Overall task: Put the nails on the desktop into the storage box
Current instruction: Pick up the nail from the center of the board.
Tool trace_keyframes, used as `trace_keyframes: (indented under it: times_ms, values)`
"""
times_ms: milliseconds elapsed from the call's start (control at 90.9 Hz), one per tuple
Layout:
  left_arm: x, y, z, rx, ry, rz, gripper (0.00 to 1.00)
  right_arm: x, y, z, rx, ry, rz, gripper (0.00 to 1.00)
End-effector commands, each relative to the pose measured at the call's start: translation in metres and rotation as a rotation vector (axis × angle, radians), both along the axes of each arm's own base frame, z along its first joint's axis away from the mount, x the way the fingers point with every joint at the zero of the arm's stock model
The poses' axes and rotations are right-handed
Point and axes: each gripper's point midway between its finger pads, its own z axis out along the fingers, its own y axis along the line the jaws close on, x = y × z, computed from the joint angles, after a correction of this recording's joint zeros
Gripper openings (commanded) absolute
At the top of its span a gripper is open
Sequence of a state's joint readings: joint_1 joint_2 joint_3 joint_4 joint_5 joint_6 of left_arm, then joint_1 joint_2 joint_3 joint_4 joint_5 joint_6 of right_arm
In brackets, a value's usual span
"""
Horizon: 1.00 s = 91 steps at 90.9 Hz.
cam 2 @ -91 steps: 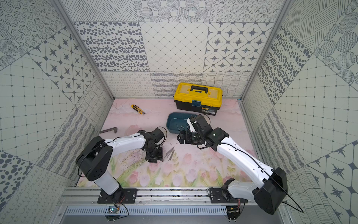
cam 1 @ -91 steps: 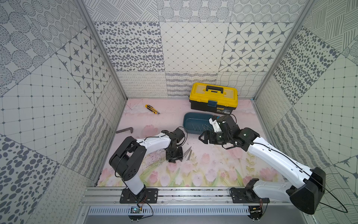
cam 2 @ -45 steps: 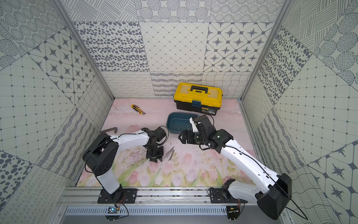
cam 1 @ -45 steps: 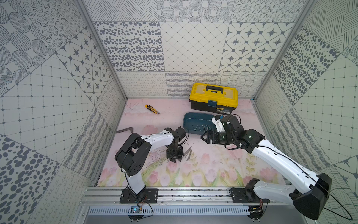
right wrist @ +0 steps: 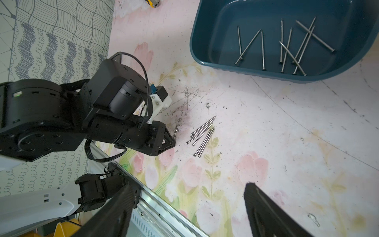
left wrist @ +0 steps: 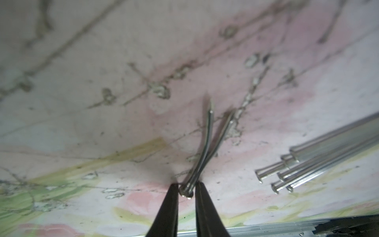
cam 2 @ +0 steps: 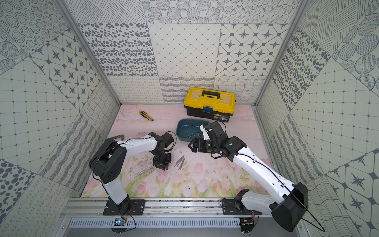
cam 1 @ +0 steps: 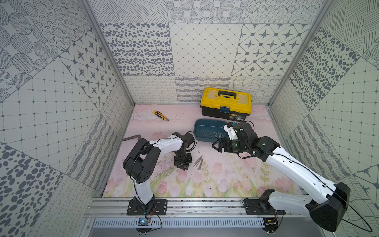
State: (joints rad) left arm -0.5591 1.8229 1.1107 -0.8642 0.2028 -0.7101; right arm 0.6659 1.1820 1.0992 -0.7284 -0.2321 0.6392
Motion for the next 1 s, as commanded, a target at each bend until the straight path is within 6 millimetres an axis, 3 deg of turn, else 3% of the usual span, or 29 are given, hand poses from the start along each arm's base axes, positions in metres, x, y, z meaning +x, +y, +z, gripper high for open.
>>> trace_keyframes:
  times_ms: [0, 209, 407, 605, 759, 990]
  values:
    - [0.023, 0.019, -0.006, 0.095, -0.1, -0.075, 0.14, 0.003, 0.003, 0.003, 0.016, -0.011, 0.011, 0.9]
    - [0.023, 0.011, -0.001, 0.065, -0.091, -0.103, 0.07, 0.003, 0.005, 0.004, 0.025, -0.012, 0.009, 0.9]
    - [0.022, -0.003, 0.019, 0.006, -0.124, -0.139, 0.0, 0.004, 0.007, 0.003, 0.042, -0.006, 0.007, 0.9]
    - [0.019, -0.028, 0.051, -0.146, -0.158, -0.173, 0.0, 0.006, 0.011, 0.003, 0.05, -0.006, 0.012, 0.94]
    - [0.019, -0.035, 0.068, -0.203, -0.192, -0.18, 0.0, 0.007, 0.015, 0.001, 0.057, 0.001, 0.016, 0.96]
    - [0.036, -0.073, 0.13, -0.502, -0.387, -0.183, 0.0, 0.018, 0.018, 0.018, 0.126, -0.01, -0.041, 0.96]
